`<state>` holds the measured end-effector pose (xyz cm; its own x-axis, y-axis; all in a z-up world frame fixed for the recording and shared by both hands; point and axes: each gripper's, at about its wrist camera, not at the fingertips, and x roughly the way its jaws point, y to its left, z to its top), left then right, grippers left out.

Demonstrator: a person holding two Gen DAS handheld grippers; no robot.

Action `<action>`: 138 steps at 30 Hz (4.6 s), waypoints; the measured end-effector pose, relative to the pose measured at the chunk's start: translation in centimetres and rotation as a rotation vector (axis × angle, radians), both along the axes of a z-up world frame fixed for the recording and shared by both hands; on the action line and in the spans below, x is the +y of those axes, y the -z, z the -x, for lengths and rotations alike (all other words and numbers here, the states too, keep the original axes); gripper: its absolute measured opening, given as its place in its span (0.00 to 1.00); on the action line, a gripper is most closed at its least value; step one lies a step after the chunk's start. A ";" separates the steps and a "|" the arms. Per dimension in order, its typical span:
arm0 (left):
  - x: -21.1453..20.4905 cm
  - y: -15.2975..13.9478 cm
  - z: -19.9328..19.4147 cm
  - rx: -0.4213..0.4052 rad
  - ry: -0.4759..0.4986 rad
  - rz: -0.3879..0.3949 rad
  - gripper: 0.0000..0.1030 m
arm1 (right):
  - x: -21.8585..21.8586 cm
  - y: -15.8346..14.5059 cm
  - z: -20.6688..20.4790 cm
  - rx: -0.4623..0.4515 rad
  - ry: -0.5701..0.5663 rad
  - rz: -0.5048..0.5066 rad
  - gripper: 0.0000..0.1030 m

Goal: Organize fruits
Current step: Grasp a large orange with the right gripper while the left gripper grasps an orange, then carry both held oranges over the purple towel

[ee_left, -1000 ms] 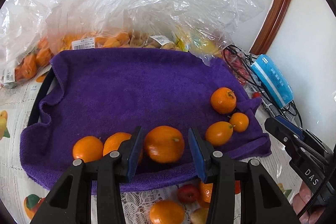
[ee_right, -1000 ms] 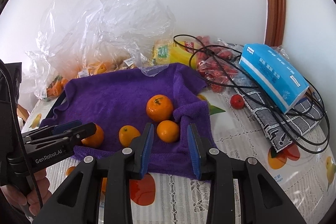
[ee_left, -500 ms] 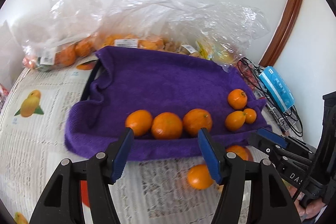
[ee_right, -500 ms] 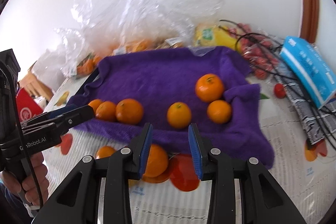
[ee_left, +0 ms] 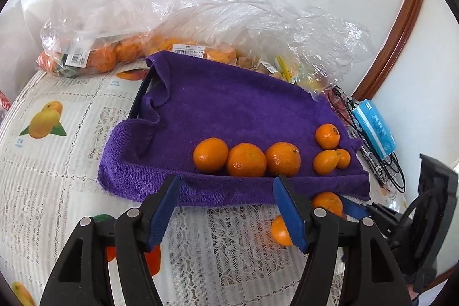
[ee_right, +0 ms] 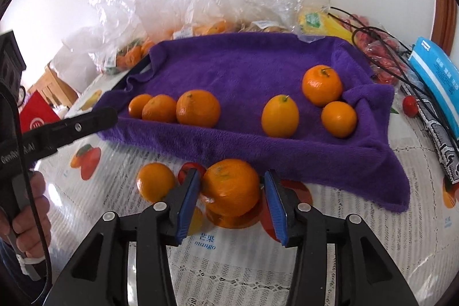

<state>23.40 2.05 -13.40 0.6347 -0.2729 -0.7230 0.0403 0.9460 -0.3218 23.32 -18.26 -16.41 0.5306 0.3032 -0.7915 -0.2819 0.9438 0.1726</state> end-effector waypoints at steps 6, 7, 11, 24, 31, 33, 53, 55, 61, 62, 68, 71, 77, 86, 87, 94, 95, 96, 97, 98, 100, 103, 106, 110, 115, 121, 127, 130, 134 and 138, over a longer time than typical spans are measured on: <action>-0.3 0.4 -0.2 0.023 0.013 0.003 0.64 | -0.1 0.2 0.3 -0.006 -0.007 0.002 0.42; -0.5 0.4 -0.2 0.022 0.019 0.001 0.64 | -0.2 0.1 0.4 -0.013 -0.005 0.001 0.42; -1.0 0.4 0.0 0.017 0.045 0.003 0.64 | -0.6 -0.4 0.5 -0.046 0.012 0.009 0.40; -2.9 1.5 -0.2 0.052 0.120 0.002 0.63 | -2.2 -0.7 0.1 -0.031 0.030 -0.007 0.40; -3.1 1.7 -0.3 0.050 0.121 -0.010 0.63 | -2.0 -0.3 0.3 -0.035 0.038 0.015 0.41; -3.1 1.6 -0.2 0.041 0.124 -0.012 0.63 | -2.2 -0.7 0.5 -0.047 0.040 0.003 0.41; -5.6 2.5 0.1 0.081 0.232 0.007 0.60 | -5.4 -2.8 0.7 -0.120 0.090 -0.083 0.41; -6.1 2.8 0.0 0.089 0.240 -0.001 0.57 | -5.6 -3.0 0.8 -0.126 0.096 -0.092 0.41; -7.1 3.1 -0.1 0.086 0.245 -0.035 0.44 | -6.0 -2.9 0.7 -0.118 0.105 -0.117 0.41; -7.3 3.1 0.0 0.081 0.249 -0.051 0.39 | -5.9 -2.9 0.6 -0.117 0.104 -0.114 0.41; -7.4 3.0 0.1 0.068 0.262 -0.076 0.33 | -5.3 -2.6 0.7 -0.110 0.093 -0.108 0.41; -7.2 2.7 0.1 0.060 0.244 -0.068 0.33 | -5.1 -2.6 0.8 -0.115 0.085 -0.112 0.41; -5.9 2.1 0.5 0.045 0.198 -0.041 0.33 | -4.9 -2.6 0.8 -0.123 0.083 -0.115 0.41; -5.0 0.9 0.9 0.021 0.182 -0.012 0.33 | -4.9 -2.6 0.8 -0.131 0.099 -0.138 0.41; -4.9 0.8 1.0 0.015 0.182 -0.008 0.33 | -5.0 -2.6 0.8 -0.133 0.098 -0.144 0.41; -4.7 0.4 1.1 0.008 0.169 0.006 0.33 | -4.8 -2.8 0.9 -0.146 0.103 -0.137 0.41; -4.6 0.4 1.1 0.010 0.168 0.008 0.33 | -4.7 -2.8 1.0 -0.149 0.100 -0.141 0.41; -4.5 0.4 1.1 0.012 0.165 0.009 0.33 | -4.7 -2.8 1.0 -0.151 0.100 -0.142 0.41; -4.5 0.4 1.1 0.012 0.163 0.009 0.33 | -4.7 -2.8 1.0 -0.153 0.099 -0.139 0.41; -4.4 0.4 1.1 0.010 0.162 0.009 0.33 | -4.6 -2.8 1.1 -0.155 0.097 -0.138 0.41; -4.3 0.3 1.2 0.008 0.159 0.009 0.33 | -4.7 -2.8 1.1 -0.157 0.093 -0.141 0.41; -4.1 0.2 1.2 0.004 0.150 0.015 0.33 | -4.6 -2.8 1.1 -0.163 0.089 -0.146 0.41; -4.0 0.1 1.2 0.002 0.147 0.014 0.33 | -4.5 -2.9 1.2 -0.171 0.088 -0.135 0.41; -3.9 0.0 1.2 -0.002 0.144 0.013 0.33 | -4.3 -3.1 1.5 -0.185 0.085 -0.126 0.41; -3.9 -0.2 1.2 -0.009 0.129 -0.015 0.33 | -4.4 -3.5 1.7 -0.193 0.086 -0.138 0.41; -3.3 -1.2 1.4 -0.025 0.123 0.013 0.33 | -3.3 -4.3 1.8 -0.201 0.072 -0.126 0.41; -2.4 -2.3 1.0 -0.035 0.093 0.015 0.33 | -2.7 -6.4 1.4 -0.223 0.061 -0.128 0.41; -1.8 -3.0 0.4 -0.033 0.076 0.020 0.33 | -2.5 -7.5 0.8 -0.243 0.062 -0.125 0.41; -1.5 -4.3 -0.7 -0.049 0.064 0.002 0.33 | -2.2 -9.2 -0.3 -0.273 0.066 -0.118 0.41; -1.2 -5.1 -1.7 -0.065 0.045 -0.007 0.33 | -1.8 -10.0 -1.6 -0.300 0.082 -0.090 0.41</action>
<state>25.07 0.85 -8.34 0.6679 -0.2971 -0.6823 0.1031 0.9450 -0.3105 24.90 -20.04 -6.46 0.7615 0.3118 -0.5683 -0.2567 0.9501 0.1773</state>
